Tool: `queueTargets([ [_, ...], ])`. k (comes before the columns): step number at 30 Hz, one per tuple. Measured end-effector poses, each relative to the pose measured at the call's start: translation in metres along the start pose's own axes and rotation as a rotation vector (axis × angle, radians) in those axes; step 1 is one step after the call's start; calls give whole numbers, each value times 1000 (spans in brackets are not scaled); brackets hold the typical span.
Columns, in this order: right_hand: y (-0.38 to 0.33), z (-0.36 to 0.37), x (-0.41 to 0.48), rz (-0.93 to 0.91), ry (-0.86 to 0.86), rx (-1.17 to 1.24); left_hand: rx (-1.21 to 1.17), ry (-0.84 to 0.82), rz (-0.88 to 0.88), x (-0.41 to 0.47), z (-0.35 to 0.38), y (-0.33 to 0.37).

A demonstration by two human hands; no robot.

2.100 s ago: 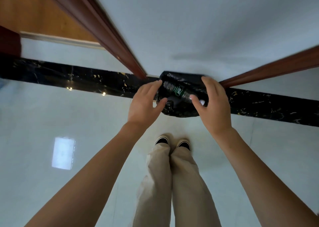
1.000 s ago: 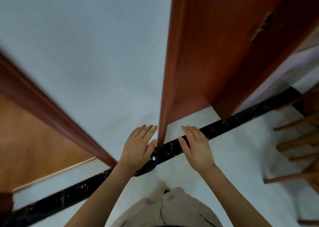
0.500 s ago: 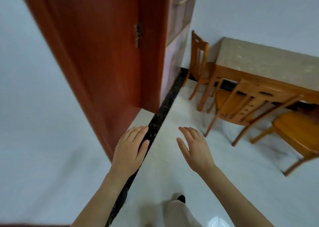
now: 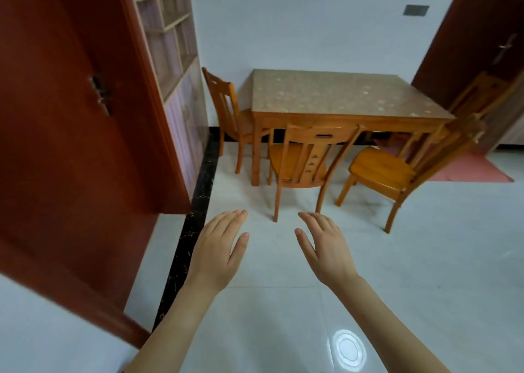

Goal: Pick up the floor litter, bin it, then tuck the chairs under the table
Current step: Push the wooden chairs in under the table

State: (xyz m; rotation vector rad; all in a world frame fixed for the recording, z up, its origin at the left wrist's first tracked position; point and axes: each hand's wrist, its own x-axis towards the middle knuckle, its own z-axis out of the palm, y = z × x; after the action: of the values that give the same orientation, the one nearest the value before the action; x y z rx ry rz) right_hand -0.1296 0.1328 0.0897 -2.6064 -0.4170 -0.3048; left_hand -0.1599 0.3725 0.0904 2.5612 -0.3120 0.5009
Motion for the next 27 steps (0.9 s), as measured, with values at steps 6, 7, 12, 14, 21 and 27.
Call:
queueTargets([
  [6, 73, -20, -14, 73, 9, 0, -16, -88, 37, 25, 58, 49],
  [7, 86, -26, -14, 83, 13, 0, -21, -95, 39, 31, 68, 59],
  [12, 153, -55, -11, 116, 12, -9, -37, -119, 36, 61, 117, 110],
  [14, 178, -65, -10, 127, 10, -11, -36, -124, 34, 73, 135, 129],
  [21, 243, -91, 11, 164, -5, -20, -35, -144, 37, 120, 180, 175],
  [27, 282, -80, 51, 189, -38, -8, -28, -185, 14, 163, 213, 168],
])
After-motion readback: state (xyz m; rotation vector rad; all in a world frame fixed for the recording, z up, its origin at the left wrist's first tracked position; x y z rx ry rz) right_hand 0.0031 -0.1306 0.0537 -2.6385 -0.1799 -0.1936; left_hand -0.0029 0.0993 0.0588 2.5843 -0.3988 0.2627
